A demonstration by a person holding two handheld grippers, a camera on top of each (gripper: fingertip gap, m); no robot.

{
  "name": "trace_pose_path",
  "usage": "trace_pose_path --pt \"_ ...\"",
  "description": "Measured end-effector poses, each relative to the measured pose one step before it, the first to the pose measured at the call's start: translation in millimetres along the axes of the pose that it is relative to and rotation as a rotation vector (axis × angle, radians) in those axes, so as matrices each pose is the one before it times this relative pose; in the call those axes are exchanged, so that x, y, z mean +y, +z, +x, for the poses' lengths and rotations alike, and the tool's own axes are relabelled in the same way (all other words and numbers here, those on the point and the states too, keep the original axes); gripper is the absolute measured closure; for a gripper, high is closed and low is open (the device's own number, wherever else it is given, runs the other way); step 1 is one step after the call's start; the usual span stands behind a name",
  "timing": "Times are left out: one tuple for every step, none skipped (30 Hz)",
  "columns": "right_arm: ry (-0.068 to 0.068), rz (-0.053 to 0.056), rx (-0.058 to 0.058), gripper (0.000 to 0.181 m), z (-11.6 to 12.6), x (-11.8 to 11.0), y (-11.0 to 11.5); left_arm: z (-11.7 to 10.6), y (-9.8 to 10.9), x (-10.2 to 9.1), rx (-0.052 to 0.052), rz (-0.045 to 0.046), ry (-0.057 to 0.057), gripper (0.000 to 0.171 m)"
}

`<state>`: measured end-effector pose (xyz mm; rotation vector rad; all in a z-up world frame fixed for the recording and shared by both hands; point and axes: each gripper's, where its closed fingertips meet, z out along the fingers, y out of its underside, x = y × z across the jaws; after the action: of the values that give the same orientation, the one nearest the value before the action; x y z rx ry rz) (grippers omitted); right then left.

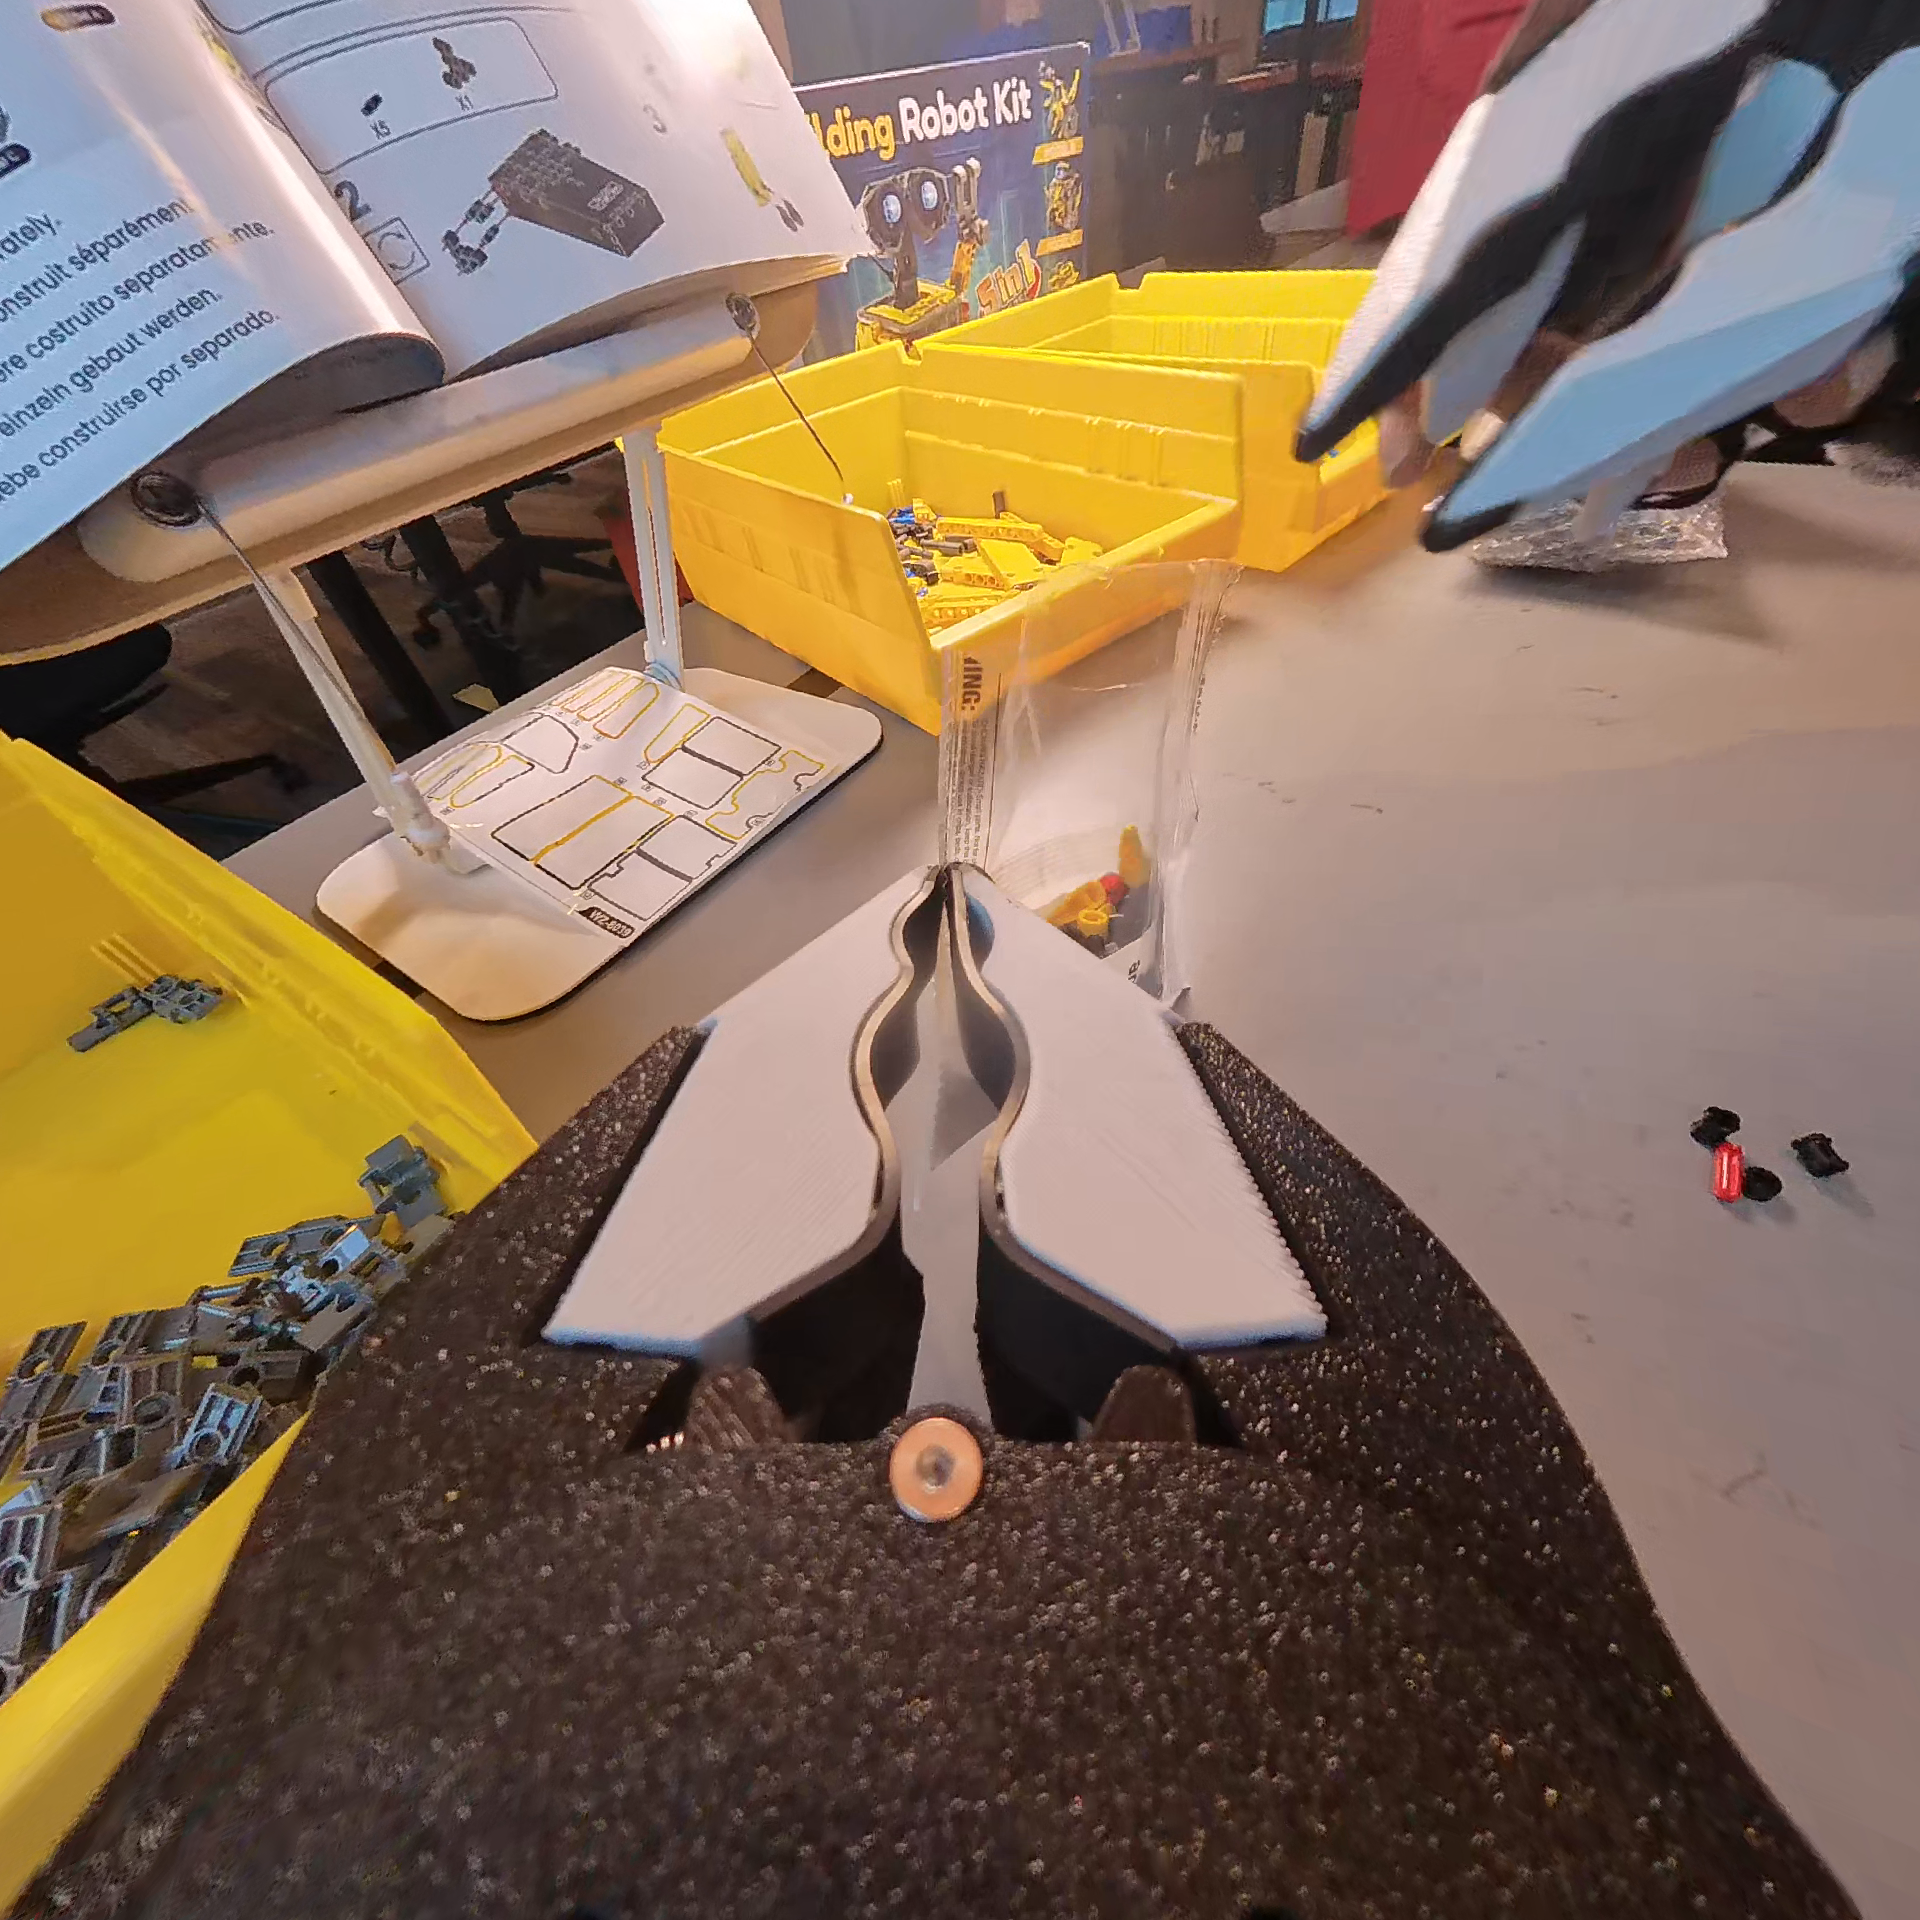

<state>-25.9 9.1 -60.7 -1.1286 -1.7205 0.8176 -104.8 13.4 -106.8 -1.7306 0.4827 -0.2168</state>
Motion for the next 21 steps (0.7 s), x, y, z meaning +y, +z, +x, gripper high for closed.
trace_pose_path --pt "0.0113 -0.0196 -0.0613 0.16 -14.43 7.34 -4.27 -1.25 0.09 0.37 -0.0043 -0.00052 -0.005 0.171" --pt "0.022 -0.0501 -0.0829 0.161 -18.81 13.64 -1.32 -1.27 0.18 0.62 -0.0046 -0.00201 -0.0032 0.171" --pt "0.0146 -0.0657 -0.0753 0.161 -19.15 17.54 2.24 -0.68 0.23 0.59 -0.0025 -0.00231 -0.0017 0.171" --pt "-0.0031 -0.0617 -0.0594 0.161 -18.14 18.03 5.33 -0.29 0.07 0.31 -0.002 -0.00096 -0.0001 0.171" --pt "-0.0084 -0.0564 -0.0526 0.161 -17.36 16.92 7.64 -0.1 -0.06 0.07 -0.0019 -0.00065 0.0008 0.171" --pt "-0.0043 -0.0469 -0.0329 0.161 -13.35 14.15 8.64 0.0 0.02 0.08 -0.001 -0.00087 0.0005 0.171" --pt "-0.0002 -0.0377 -0.0281 0.162 -10.92 11.45 8.05 -0.02 0.03 0.19 -0.0012 -0.00093 0.0006 0.171" --pt "0.0043 -0.0214 -0.035 0.162 -9.83 7.57 6.19 -0.07 0.03 0.34 -0.0015 -0.00134 0.001 0.171" --pt "0.0059 0.0029 -0.0151 0.162 -4.88 2.8 3.73 -0.14 -0.15 0.28 -0.0011 -0.00116 0.0006 0.171" --pt "0.0091 0.0107 -0.0006 0.164 -0.8 0.71 1.44 -0.32 -0.22 0.11 -0.0008 -0.00022 -0.0003 0.171" --pt "0.0102 -0.002 -0.0092 0.166 -0.8 1.84 0.63 -0.25 -0.1 0.17 -0.0004 -0.0001 -0.001 0.171" --pt "0.003 -0.0067 0.0013 0.166 0.96 1.58 0.72 -0.28 -0.03 0.2 -0.0005 -0.00041 -0.0012 0.171" --pt "-0.0034 -0.0011 0.0114 0.167 2.26 0.28 0.88 -0.19 0.13 0.38 -0.0002 -0.00062 -0.0009 0.171" --pt "-0.0006 -0.002 -0.0069 0.169 -0.49 0.22 1.28 -0.08 0.1 0.45 0.0007 -0.00109 -0.0007 0.171" --pt "0.0001 -0.0084 -0.0087 0.169 -0.97 0.92 1.65 -0.08 0.15 0.3 -0.0001 -0.00101 0.0 0.171" --pt "-0.004 -0.018 -0.0043 0.174 -0.3 2.73 1.72 -0.13 -0.03 0.15 -0.0002 -0.00025 0.0003 0.171" --pt "-0.0038 -0.014 -0.0051 0.175 -0.24 2.06 0.89 -0.06 -0.14 -0.08 0.0 0.00015 -0.0001 0.171" --pt "-0.0003 0.0059 -0.0096 0.175 -0.55 -1.82 -0.97 -0.09 -0.12 -0.26 -0.0001 0.00076 0.0 0.171" --pt "0.0 0.021 0.0018 0.175 2.04 -5.41 -3.0 -0.03 -0.14 -0.14 0.0008 0.0007 -0.0003 0.171" --pt "-0.0034 0.0359 0.0184 0.175 5.59 -9.61 -5.69 0.18 0.05 -0.23 0.0012 0.00099 -0.0003 0.171" --pt "-0.0042 0.0525 0.0316 0.175 9.02 -14.63 -8.23 0.52 0.2 -0.29 0.0024 0.0018 -0.0001 0.171"
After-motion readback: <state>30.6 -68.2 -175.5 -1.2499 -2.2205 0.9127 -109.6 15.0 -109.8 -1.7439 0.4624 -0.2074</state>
